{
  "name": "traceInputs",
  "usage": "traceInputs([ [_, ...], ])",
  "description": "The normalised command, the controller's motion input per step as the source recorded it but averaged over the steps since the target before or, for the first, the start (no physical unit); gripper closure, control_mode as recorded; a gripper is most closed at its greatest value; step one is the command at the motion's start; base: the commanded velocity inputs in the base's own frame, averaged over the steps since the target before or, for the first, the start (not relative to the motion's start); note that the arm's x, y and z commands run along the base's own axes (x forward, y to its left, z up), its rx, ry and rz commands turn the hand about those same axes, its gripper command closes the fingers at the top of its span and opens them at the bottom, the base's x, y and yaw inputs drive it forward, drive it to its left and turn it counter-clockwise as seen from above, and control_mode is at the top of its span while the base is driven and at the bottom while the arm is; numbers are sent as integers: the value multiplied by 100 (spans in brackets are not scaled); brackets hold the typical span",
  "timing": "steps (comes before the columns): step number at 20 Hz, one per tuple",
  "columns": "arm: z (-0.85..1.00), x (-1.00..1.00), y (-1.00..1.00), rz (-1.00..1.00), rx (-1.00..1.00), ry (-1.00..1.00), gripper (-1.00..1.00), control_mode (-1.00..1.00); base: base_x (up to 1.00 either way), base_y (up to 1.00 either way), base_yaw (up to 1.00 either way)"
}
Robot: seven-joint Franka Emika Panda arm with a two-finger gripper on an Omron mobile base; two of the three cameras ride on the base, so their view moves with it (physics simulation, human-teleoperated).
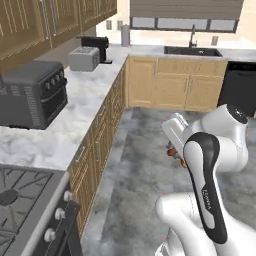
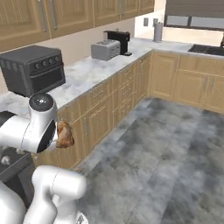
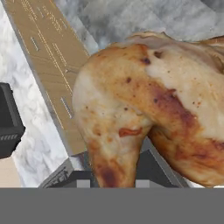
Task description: Take the chicken drumsticks from the pan and place one on each plate on the dining counter.
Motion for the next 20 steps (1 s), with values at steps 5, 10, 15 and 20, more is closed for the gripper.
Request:
traceInputs([
  [5, 0, 0, 0, 0, 0, 0, 100, 100, -8, -33, -79],
  [10, 0, 0, 0, 0, 0, 0, 100, 100, 0, -31, -71],
  [15, 0, 0, 0, 0, 0, 0, 100, 100, 48, -1, -34],
  [20, 0, 0, 0, 0, 0, 0, 100, 100, 94, 4, -11],
])
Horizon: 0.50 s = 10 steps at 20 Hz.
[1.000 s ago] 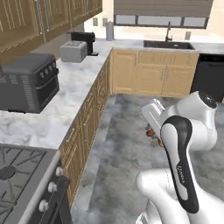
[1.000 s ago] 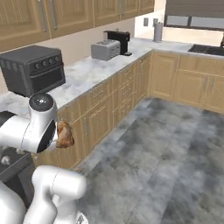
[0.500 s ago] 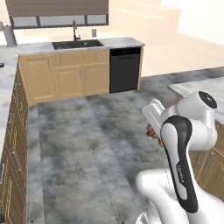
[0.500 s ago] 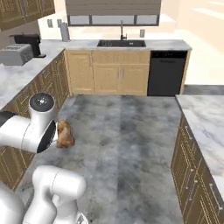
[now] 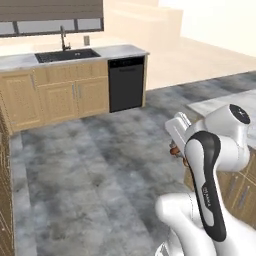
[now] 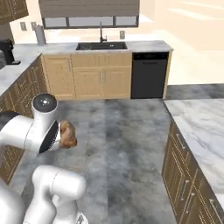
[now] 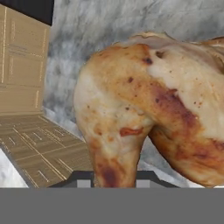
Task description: Take the chicken drumsticks from the pan and place one on each plate on the dining counter.
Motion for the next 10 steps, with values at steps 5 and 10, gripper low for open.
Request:
traceInputs([
  [5, 0, 0, 0, 0, 0, 0, 100, 100, 94, 7, -19],
  [10, 0, 0, 0, 0, 0, 0, 100, 100, 72, 6, -47],
])
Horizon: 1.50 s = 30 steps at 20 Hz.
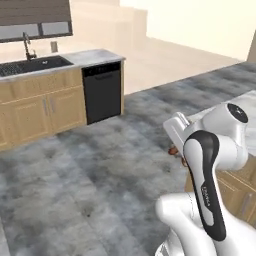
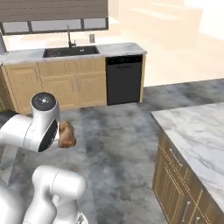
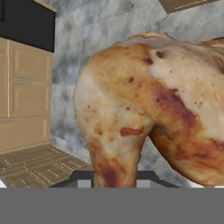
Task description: Take the chicken drumsticks from the pan and place one on each plate on the dining counter.
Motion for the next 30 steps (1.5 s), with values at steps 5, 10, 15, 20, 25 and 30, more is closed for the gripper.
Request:
traceInputs([
  [5, 0, 0, 0, 0, 0, 0, 100, 100, 70, 13, -65],
  [10, 0, 0, 0, 0, 0, 0, 100, 100, 77, 39, -70],
  [15, 0, 0, 0, 0, 0, 0, 100, 100, 86, 66, -60],
  [20, 0, 0, 0, 0, 0, 0, 100, 100, 97, 79, -52],
  [25, 0, 0, 0, 0, 0, 0, 100, 100, 96, 81, -49],
  [30, 0, 0, 0, 0, 0, 0, 100, 100, 88, 85, -48],
])
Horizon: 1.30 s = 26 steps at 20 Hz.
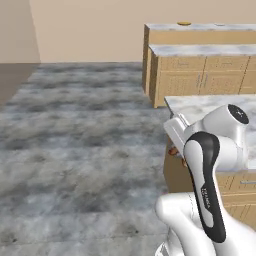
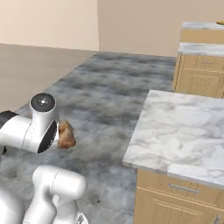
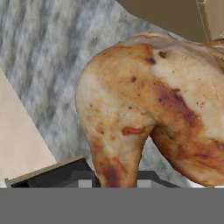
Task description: Take the chicken drumsticks from the pan and place one on each plate on the dining counter.
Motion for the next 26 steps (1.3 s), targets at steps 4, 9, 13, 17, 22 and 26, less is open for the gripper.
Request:
traceInputs([
  [4, 0, 0, 0, 0, 0, 0, 100, 100, 86, 95, -48],
  [9, 0, 0, 0, 0, 0, 0, 100, 100, 97, 82, -48],
  [13, 0, 0, 0, 0, 0, 0, 100, 100, 100, 62, -36],
  [17, 0, 0, 0, 0, 0, 0, 100, 100, 100, 56, -28],
  [22, 0, 0, 0, 0, 0, 0, 100, 100, 100, 57, -19],
  [26, 0, 0, 0, 0, 0, 0, 100, 100, 100, 62, -15],
])
